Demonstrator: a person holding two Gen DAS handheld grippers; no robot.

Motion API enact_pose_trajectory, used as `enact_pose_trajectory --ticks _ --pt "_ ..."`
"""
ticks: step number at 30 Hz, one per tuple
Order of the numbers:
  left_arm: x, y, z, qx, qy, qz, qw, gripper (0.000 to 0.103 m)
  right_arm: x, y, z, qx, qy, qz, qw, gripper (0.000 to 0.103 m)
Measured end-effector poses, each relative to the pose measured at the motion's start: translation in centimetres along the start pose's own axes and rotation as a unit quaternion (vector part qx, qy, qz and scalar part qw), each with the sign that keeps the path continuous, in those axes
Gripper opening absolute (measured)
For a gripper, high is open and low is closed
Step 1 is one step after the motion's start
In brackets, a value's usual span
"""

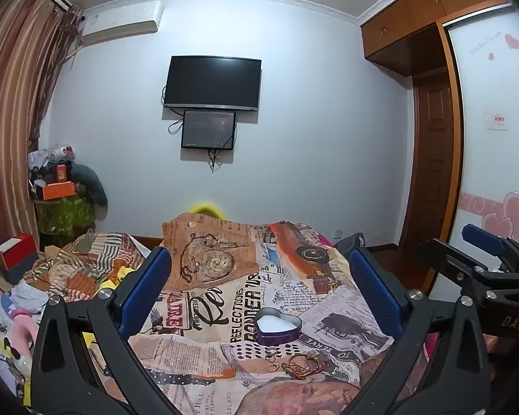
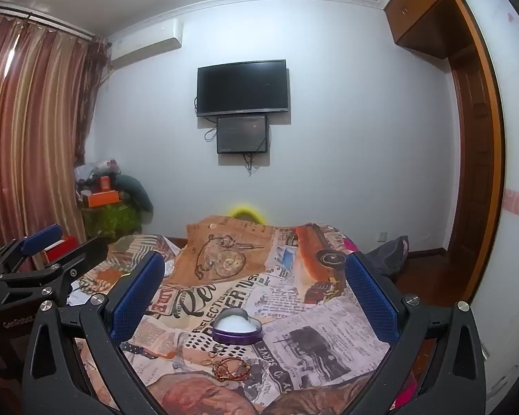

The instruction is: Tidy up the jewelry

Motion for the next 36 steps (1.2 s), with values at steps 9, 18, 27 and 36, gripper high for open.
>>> enact_pose_trajectory --ticks 9,18,27,36 --pt "0.5 -0.6 -0.2 -0.006 0.002 0.009 0.9999 0.103 0.0 0.0 0.3 -0.001 -0.001 0.002 1.000 0.103" --pt "-0.1 -0.7 0.3 -0.005 0.008 0.016 0.9998 0.103 0.6 -0.9 -0.4 -0.010 -0.013 0.011 1.000 0.103" --pt "0.0 -1.0 0.3 -0.004 0.008 0.019 0.9998 0.103 0.8 -1.0 -0.4 -0.010 -0.013 0.013 1.000 0.103" --pt "0.0 -1.0 0.2 -0.003 0.007 0.020 0.9998 0.103 0.5 -0.9 -0.5 -0.010 -0.014 0.014 1.000 0.103"
Point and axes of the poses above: each gripper's, at about its wrist camera, not at the fingertips, and y roughly against the way its jaws point, z to its left, x to its underside, the point moved 7 cm from there along -y, roughly the way its jaws point, and after that the axes turned 13 degrees about z, right-handed, at the moved point
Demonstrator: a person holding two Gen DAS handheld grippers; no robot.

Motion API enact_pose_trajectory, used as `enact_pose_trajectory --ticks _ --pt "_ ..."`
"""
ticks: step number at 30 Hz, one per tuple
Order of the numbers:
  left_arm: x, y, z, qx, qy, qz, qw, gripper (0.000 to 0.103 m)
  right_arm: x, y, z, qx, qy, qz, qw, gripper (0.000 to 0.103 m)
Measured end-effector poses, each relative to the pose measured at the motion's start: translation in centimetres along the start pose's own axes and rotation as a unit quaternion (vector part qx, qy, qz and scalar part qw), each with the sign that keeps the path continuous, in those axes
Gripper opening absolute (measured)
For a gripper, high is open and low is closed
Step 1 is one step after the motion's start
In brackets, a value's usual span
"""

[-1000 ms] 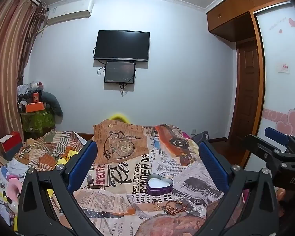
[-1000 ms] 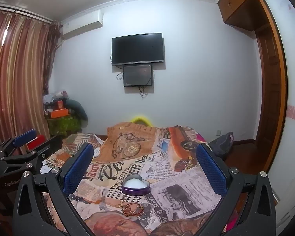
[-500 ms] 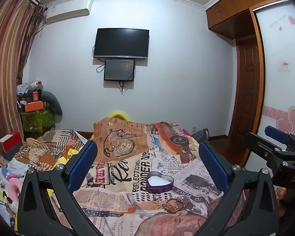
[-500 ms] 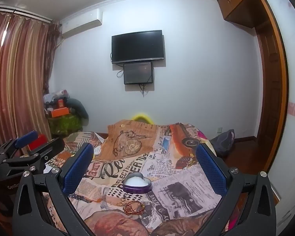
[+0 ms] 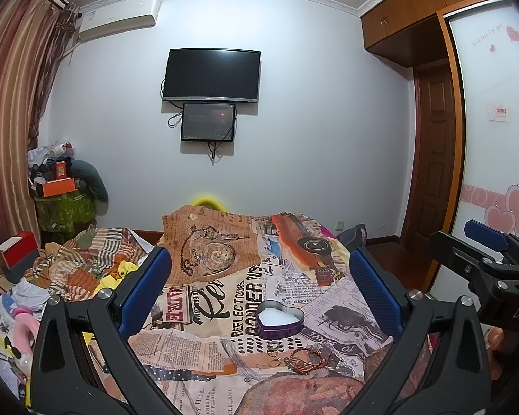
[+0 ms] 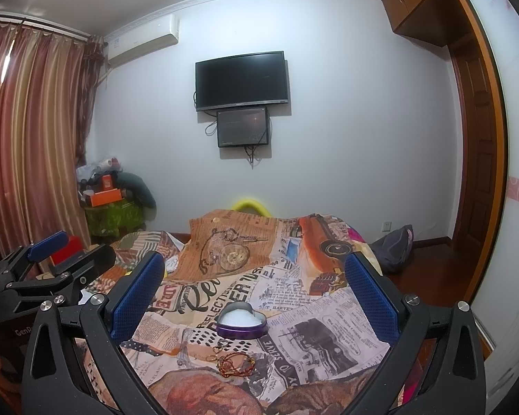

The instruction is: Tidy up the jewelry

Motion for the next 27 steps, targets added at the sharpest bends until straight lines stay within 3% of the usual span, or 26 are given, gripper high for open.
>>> enact_pose_trajectory --ticks 27 --pt "0.12 -0.23 -0.42 0.003 -0.001 0.003 1.0000 0.103 -0.05 0.13 0.03 0.000 -0.001 0.001 1.000 0.103"
Point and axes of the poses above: each gripper's, at about its wrist camera, not at the fingertips, and y roughly against the way its jaws point, z to its left, x to its underside, the point moved 7 cm from there along -y, roughly the way its jaws point, and after that the axes turned 13 degrees about z, right-handed, at the moved point
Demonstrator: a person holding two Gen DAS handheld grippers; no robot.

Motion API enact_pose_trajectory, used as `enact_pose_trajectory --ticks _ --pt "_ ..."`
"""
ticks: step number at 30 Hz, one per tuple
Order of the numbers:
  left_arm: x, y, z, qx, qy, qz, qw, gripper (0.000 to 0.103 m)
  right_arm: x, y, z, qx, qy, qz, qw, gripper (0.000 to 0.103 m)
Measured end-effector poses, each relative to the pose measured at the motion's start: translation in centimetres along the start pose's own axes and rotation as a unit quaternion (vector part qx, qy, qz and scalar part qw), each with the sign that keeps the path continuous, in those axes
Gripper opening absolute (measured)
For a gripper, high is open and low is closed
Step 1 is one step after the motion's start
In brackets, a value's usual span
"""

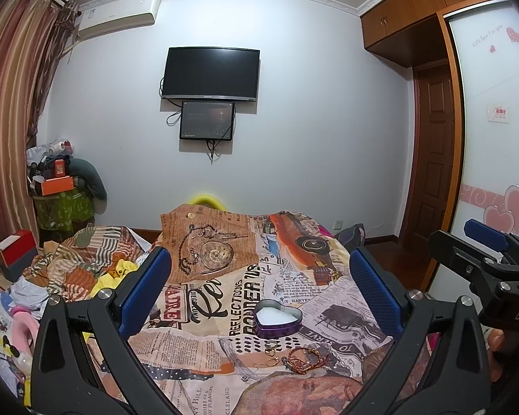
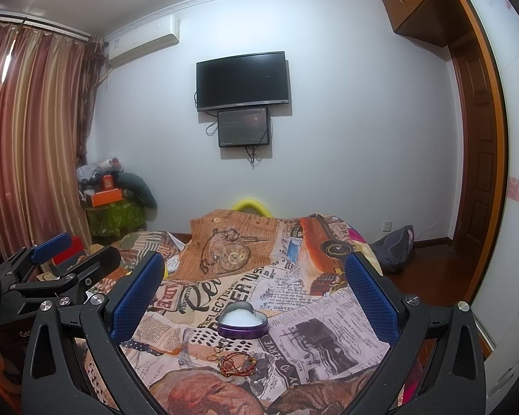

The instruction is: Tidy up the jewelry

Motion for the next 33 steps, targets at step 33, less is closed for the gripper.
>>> enact_pose_trajectory --ticks 33 --pt "2.0 -5.2 2.8 -0.030 0.006 0.063 0.9975 0.103 1.7 -3.7 -1.1 0.011 -0.011 0.055 0.998 0.103"
Point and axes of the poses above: each gripper's, at about its wrist camera, not at the fingertips, and y roughly against the way its jaws point, z to its left, x to its underside, the point moved 7 cm from there along -y, roughly the way its jaws point, and after that the axes turned 13 degrees about z, right-handed, at the moved point
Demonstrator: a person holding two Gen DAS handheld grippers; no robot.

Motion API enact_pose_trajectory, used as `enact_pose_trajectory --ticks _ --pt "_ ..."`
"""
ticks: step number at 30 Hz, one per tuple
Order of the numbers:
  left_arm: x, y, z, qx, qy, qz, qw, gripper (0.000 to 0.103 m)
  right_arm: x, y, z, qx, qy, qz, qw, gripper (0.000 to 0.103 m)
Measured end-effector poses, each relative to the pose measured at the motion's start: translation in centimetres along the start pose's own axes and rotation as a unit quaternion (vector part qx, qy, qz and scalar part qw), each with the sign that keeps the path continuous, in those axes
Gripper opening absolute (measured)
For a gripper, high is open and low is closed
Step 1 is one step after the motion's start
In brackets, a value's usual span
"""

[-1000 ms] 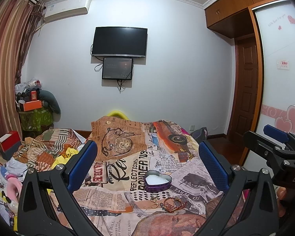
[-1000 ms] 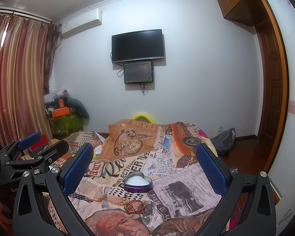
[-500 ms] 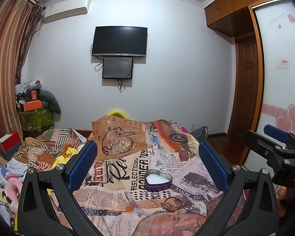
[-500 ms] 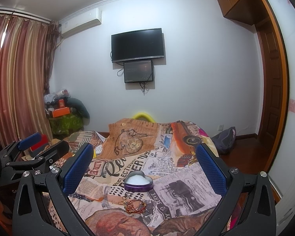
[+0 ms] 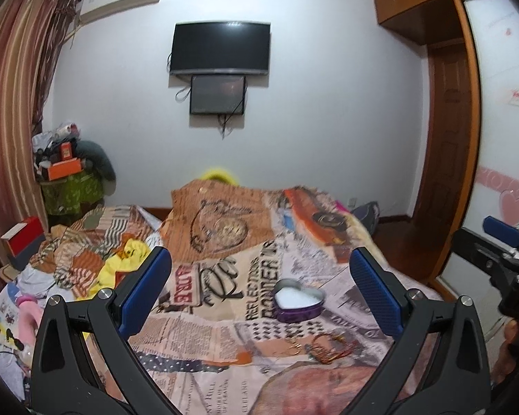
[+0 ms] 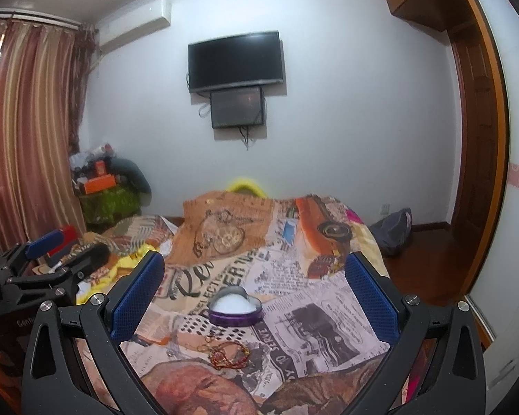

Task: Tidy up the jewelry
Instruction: 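Lower the left tool to a small earring and close on it while the right tool grasps the beaded bracelet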

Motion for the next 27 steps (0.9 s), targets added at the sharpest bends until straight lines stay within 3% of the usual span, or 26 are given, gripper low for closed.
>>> enact_pose_trajectory --ticks 9,19,23,27 --pt "3.3 -7.1 3.1 -0.032 0.006 0.100 0.9944 0.100 2.8 -6.0 -2.1 0.014 -0.007 0.096 0.995 0.103" --pt "8.2 -13.3 1.7 0.019 -0.031 0.221 0.9746 0.084 6.8 -11.4 -3.0 -0.005 -0.006 0.206 0.978 0.103" --pt "10.2 -14.7 0.8 0.042 -0.039 0.263 0.9630 0.074 8.6 -13.2 -2.6 -0.017 0.003 0.244 0.970 0.092" --pt "11.8 -15.4 0.4 0.058 -0.039 0.293 0.9536 0.062 9.8 -14.5 -2.2 -0.032 0.009 0.272 0.962 0.073"
Point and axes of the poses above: each gripper's, at about its wrist camera, not at the fingertips, and y roughly against the way its jaws point, z to its left, x to its underside, the point moved 7 cm from there along -y, roughly the way its jaws point, and after that the axes turned 13 degrees about z, right-handed, at the moved point
